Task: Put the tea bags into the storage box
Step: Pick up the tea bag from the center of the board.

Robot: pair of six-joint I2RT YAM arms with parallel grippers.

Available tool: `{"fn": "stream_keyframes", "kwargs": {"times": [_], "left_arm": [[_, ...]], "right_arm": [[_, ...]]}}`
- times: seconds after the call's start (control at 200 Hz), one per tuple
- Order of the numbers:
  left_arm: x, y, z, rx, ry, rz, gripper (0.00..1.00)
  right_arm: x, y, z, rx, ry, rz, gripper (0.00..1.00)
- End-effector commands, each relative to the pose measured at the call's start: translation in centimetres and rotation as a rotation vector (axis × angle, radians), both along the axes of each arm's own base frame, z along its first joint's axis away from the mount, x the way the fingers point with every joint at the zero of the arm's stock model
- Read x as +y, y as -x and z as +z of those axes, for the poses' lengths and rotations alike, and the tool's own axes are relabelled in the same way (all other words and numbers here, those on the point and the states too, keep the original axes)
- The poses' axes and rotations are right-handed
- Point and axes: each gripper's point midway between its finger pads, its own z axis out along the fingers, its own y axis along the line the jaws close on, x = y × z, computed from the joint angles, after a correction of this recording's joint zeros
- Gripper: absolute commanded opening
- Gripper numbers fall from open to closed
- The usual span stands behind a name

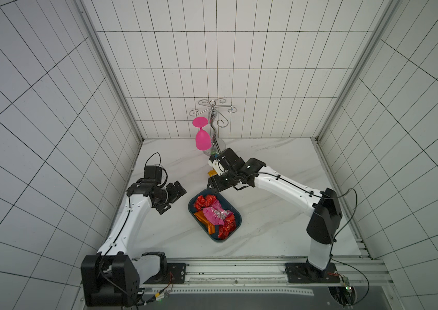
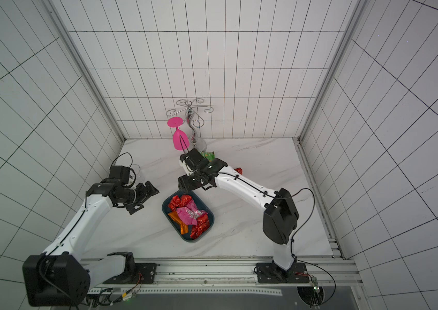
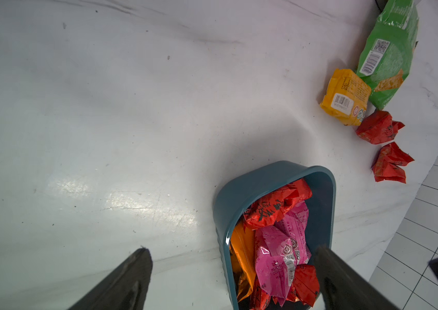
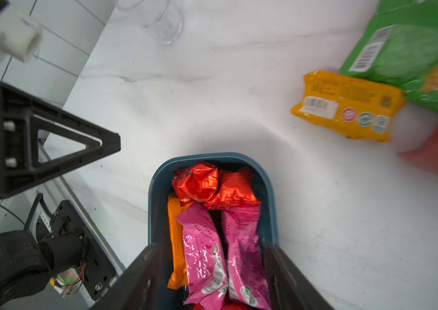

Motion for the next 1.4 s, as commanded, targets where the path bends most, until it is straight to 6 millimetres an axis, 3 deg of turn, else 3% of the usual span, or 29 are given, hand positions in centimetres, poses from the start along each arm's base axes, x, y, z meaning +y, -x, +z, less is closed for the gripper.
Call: {"fn": "stream_keyframes", "kwargs": {"times": [0.0, 0.245, 0.495, 0.71, 1.089, 1.309, 1.394], "left_arm": [[-0.7, -2.5, 1.7, -0.063, -0.021, -0.018, 0.97], [-1.7, -5.6, 2.3, -0.061, -0.046, -0.064, 0.97], [-1.7, -6.8, 0.9, -0.038, -0.076, -0.112, 0.97], [-2.3, -6.9, 1.4, -0.077, -0.081, -0.161, 0.97], [-3.9, -7.1, 1.0, -0.109, -0.014, -0.181, 0.97], [-3.6, -6.9, 1.4, -0.105, -0.025, -0.164, 0.97], [-3.6, -6.8, 1.4, -0.106, -0.018, -0.149, 0.97]], "right_arm": [[-5.6, -2.9, -1.6, 0.008, 0.105, -0.184, 0.66], [-14.6, -9.2, -2.6, 0.009, 0.172, -0.497, 0.71], [-19.0, -12.8, -7.1, 0.108, 0.266, -0.664, 0.75], [-20.7, -14.6, -11.2, 0.221, 0.289, -0.724, 0.74], [-21.4, -19.6, -13.9, 0.233, 0.267, -0.747, 0.68], [-20.1, -20.1, -15.1, 0.293, 0.213, -0.709, 0.63], [-19.9, -19.7, -15.4, 0.312, 0.206, -0.694, 0.54]]}}
